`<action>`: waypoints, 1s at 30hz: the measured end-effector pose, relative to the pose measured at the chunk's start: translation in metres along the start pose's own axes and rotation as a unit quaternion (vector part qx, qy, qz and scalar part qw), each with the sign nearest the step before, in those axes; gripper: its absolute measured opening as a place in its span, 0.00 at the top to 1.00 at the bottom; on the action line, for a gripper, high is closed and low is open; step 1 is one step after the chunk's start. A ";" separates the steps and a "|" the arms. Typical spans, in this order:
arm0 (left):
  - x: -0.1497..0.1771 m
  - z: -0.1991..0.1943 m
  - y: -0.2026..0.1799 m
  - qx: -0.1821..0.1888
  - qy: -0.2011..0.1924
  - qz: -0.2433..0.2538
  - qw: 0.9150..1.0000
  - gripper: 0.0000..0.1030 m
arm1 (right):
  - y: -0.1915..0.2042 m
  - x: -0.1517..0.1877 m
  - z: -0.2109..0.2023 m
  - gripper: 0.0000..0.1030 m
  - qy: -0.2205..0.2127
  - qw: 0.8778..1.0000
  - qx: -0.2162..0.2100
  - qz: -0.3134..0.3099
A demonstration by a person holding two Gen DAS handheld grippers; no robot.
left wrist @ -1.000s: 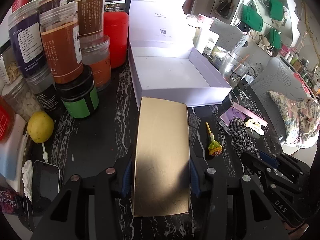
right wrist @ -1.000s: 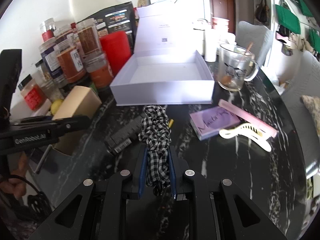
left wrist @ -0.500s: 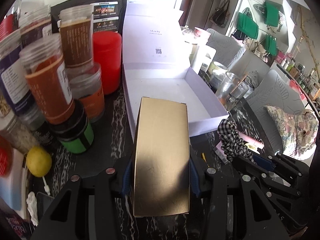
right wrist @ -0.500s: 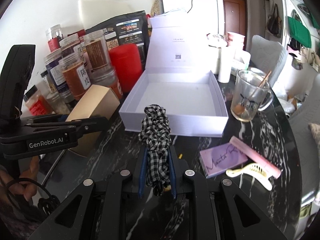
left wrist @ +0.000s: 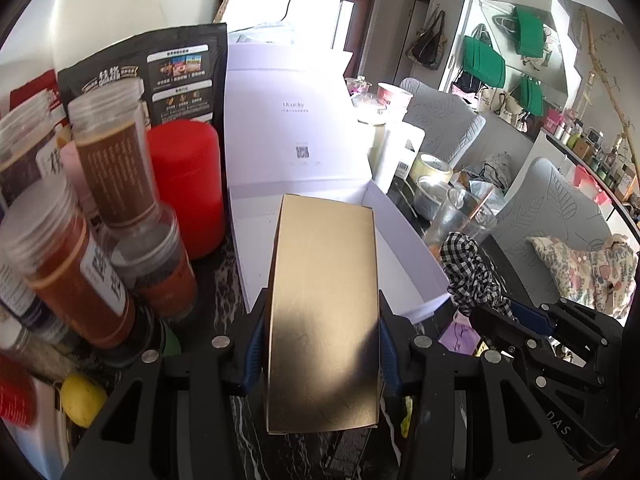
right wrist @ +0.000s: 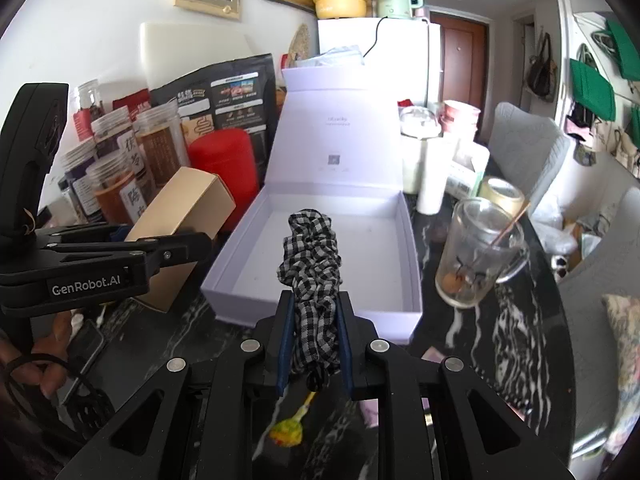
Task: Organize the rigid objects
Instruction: 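Lift and carry the gold box and scrunchie toward the open white box, then release the gold box with the left tool while the right tool releases the scrunchie inside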
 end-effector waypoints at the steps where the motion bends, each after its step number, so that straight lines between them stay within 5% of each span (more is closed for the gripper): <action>1: -0.004 0.001 -0.001 0.000 -0.003 0.002 1.000 0.55 | -0.002 -0.004 0.001 0.81 -0.004 1.000 0.002 -0.001; 12: -0.055 0.023 0.003 0.025 -0.022 0.005 0.999 0.55 | -0.017 -0.047 0.022 0.81 -0.036 0.999 0.017 -0.016; 17: -0.078 0.035 0.007 -0.005 -0.042 0.021 0.999 0.55 | -0.023 -0.066 0.037 0.81 -0.047 0.998 0.027 -0.017; 30: -0.113 0.089 0.034 -0.007 -0.023 -0.004 1.000 0.55 | -0.028 -0.102 0.086 0.81 -0.043 0.999 0.030 -0.014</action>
Point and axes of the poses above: each gripper's, at about its wrist camera, not at the fingertips, and z roughly the way its jaws point, y to its left, x to its underside, the point moved 6 cm from there along z, roughly the way its jaws point, and after that the axes turned 14 degrees about x, right-handed, at the moved point
